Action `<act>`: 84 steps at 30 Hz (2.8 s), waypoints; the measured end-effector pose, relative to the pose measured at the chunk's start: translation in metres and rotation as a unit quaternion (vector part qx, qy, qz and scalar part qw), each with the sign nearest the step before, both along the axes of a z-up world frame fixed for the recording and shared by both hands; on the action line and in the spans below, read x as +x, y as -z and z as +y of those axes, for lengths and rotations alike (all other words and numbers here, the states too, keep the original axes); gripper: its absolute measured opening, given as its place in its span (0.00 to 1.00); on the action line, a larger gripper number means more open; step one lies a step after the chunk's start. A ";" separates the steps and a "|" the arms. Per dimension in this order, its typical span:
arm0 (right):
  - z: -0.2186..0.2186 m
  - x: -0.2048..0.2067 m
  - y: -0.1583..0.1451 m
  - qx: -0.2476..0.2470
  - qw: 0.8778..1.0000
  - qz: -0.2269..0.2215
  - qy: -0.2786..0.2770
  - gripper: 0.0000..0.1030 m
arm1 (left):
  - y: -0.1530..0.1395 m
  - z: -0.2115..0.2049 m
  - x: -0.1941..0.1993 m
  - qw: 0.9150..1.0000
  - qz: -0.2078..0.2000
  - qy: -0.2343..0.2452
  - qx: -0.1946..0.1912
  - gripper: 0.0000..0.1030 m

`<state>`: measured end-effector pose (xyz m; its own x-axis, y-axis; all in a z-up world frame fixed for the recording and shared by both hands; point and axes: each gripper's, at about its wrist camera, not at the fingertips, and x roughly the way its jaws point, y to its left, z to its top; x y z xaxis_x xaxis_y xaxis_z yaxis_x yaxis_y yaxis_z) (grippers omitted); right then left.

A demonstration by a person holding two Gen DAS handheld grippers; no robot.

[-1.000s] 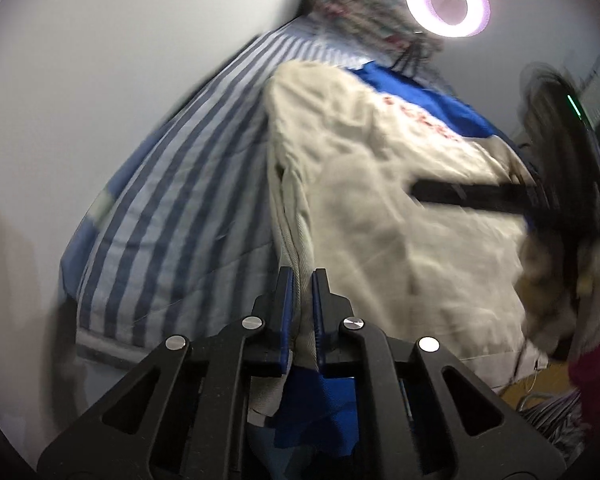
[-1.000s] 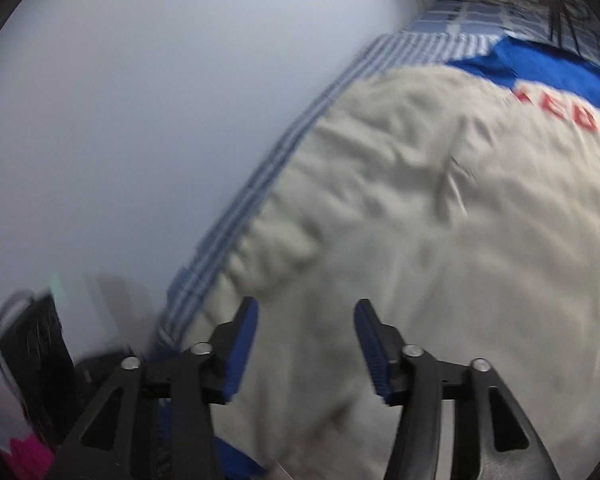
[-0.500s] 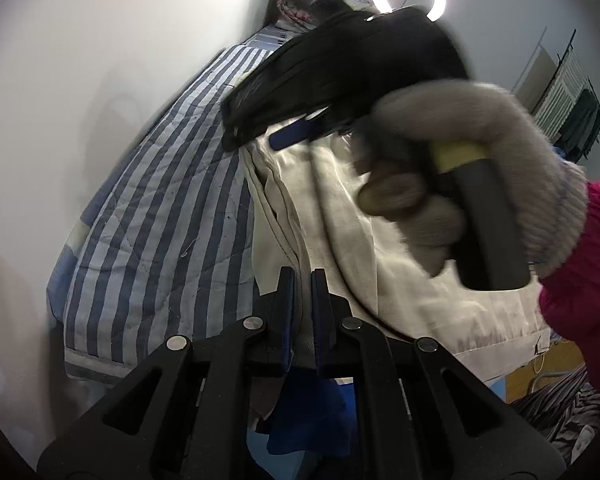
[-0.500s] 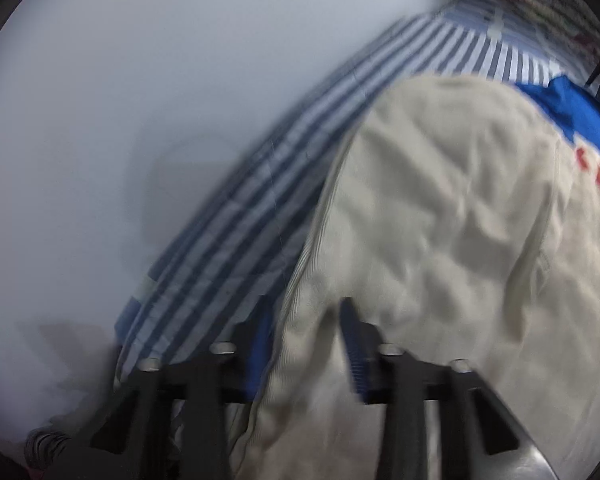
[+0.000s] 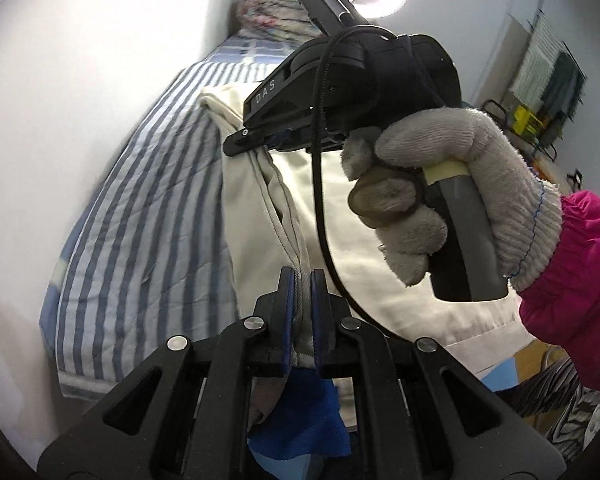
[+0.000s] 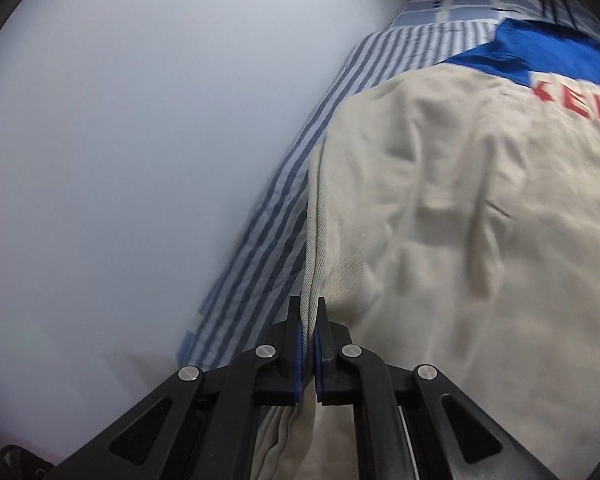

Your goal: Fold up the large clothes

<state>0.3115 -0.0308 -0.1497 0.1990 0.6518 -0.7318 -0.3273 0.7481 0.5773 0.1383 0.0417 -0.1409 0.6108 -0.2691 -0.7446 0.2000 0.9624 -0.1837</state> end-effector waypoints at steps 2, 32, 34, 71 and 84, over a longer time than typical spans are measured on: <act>-0.025 -0.003 -0.003 0.023 1.000 0.000 0.019 0.02 | -0.003 -0.018 -0.001 1.000 -0.007 0.019 0.013 0.05; -0.126 -0.031 -0.012 -0.046 0.996 -0.035 0.066 0.44 | -0.006 -0.041 -0.014 0.997 0.027 0.056 -0.045 0.02; -0.125 -0.016 -0.030 -0.057 0.994 -0.061 0.066 0.49 | 0.003 -0.028 -0.002 0.997 0.048 0.027 -0.054 0.02; -0.165 0.131 -0.006 -0.137 0.977 -0.077 0.141 0.27 | 0.054 -0.060 0.000 0.986 0.119 0.113 -0.020 0.02; -0.232 -0.053 -0.090 -0.066 0.985 -0.106 0.117 0.27 | 0.051 -0.080 -0.012 0.984 0.105 0.137 -0.055 0.02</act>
<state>0.2586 -0.2628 -0.0602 0.4901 0.4716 -0.7331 -0.2396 0.8815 0.4069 0.1261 -0.0386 -0.1921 0.3407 -0.4875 -0.8039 0.3953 0.8501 -0.3479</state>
